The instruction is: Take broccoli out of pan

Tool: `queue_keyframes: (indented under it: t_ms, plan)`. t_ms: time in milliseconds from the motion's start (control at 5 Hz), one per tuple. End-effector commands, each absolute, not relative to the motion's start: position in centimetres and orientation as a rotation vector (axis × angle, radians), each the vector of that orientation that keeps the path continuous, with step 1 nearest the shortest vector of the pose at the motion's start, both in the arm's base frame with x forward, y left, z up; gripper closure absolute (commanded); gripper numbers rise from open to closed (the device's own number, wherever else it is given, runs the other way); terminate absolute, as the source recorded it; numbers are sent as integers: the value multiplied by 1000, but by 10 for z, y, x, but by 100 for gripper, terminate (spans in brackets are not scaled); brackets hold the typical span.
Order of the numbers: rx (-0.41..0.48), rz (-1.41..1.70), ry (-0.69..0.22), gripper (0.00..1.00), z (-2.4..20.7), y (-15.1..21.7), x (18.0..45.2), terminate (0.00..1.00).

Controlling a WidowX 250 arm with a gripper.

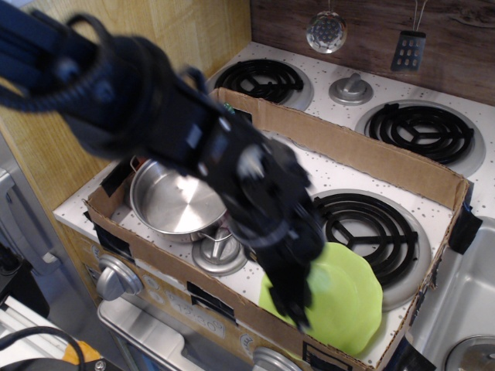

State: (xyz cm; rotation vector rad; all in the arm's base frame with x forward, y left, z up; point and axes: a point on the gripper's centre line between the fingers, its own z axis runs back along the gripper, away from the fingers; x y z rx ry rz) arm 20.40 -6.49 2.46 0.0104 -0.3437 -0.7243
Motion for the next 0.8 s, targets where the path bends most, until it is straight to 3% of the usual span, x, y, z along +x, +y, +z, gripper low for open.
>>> queue_keyframes:
  t_ms: [0,200,400,600]
  plan:
    - [65,-679,-392,0,33,-79,207,0]
    - [93,-672,-382,0,45,-83,209,0]
    - [131,-654,-298,0,79,-85,213,0]
    - [79,-633,-243,0,103,-80,215,0]
